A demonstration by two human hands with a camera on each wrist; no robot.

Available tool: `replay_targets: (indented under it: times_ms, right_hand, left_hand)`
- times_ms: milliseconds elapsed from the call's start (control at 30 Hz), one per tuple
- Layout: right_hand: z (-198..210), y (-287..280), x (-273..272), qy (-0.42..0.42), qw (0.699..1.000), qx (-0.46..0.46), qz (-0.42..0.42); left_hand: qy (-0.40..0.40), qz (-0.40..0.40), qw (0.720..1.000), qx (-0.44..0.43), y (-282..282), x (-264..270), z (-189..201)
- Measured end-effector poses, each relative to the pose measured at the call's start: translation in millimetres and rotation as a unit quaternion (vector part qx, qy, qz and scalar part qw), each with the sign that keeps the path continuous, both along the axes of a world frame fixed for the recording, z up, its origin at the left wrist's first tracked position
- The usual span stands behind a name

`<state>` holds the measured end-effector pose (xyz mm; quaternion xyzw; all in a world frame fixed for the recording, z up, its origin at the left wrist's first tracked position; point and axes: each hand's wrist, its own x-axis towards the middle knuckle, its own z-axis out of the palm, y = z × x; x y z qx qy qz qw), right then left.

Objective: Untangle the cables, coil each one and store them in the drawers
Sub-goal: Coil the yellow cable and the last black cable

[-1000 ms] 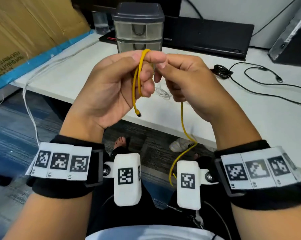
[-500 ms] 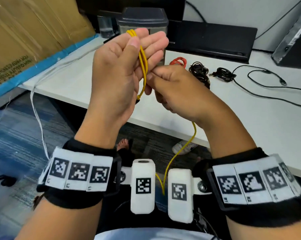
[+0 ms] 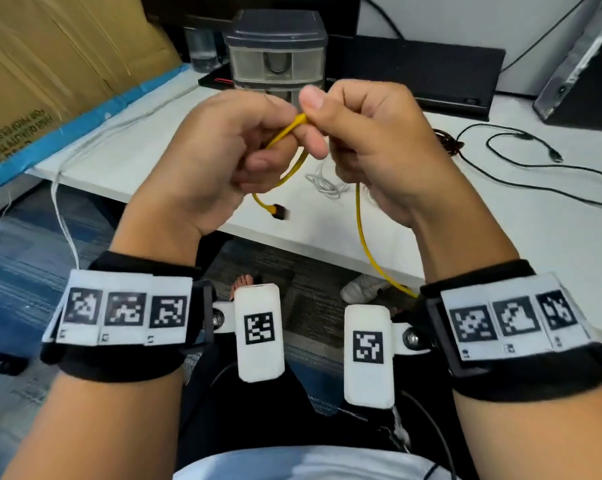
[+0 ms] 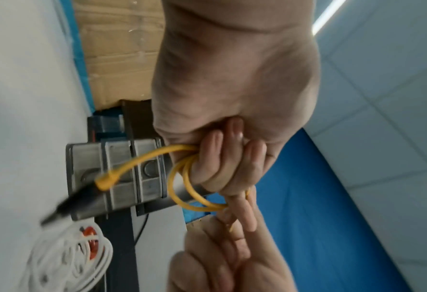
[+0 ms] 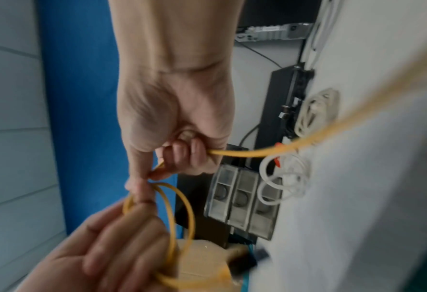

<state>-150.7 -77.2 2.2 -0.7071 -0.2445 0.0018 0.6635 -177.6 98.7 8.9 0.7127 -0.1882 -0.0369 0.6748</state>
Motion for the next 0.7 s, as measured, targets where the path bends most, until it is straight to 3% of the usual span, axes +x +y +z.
replay_targets:
  times_ms: [100, 167, 233, 367, 500, 567, 700]
  right_hand:
    - [-12, 8, -4, 0.069, 0.995, 0.072, 0.004]
    - [-20, 12, -8, 0.074, 0.996, 0.041, 0.009]
    - [-22, 14, -14, 0.069, 0.996, -0.031, 0.051]
    - [1, 13, -21, 0.058, 0.981, -0.129, 0.131]
    - [27, 9, -11, -0.019, 0.993, -0.096, 0.065]
    - [32, 8, -2, -0.075, 0.992, -0.104, 0.019]
    - [34, 6, 9, -0.148, 0.981, -0.127, -0.023]
  left_hand:
    - [-0.02, -0.048, 0.992, -0.113, -1, -1, 0]
    - [-0.032, -0.029, 0.978, -0.204, -1, 3, 3]
    - [-0.038, 0.042, 0.966, -0.253, 0, 10, 5]
    - [-0.08, 0.172, 0.97, -0.154, -5, 17, 1]
    - [-0.107, 0.235, 0.966, -0.014, 4, 19, -8]
    - [-0.08, 0.211, 0.974, 0.012, 14, 18, -11]
    - [-0.019, 0.015, 0.997, -0.071, 33, 2, -4]
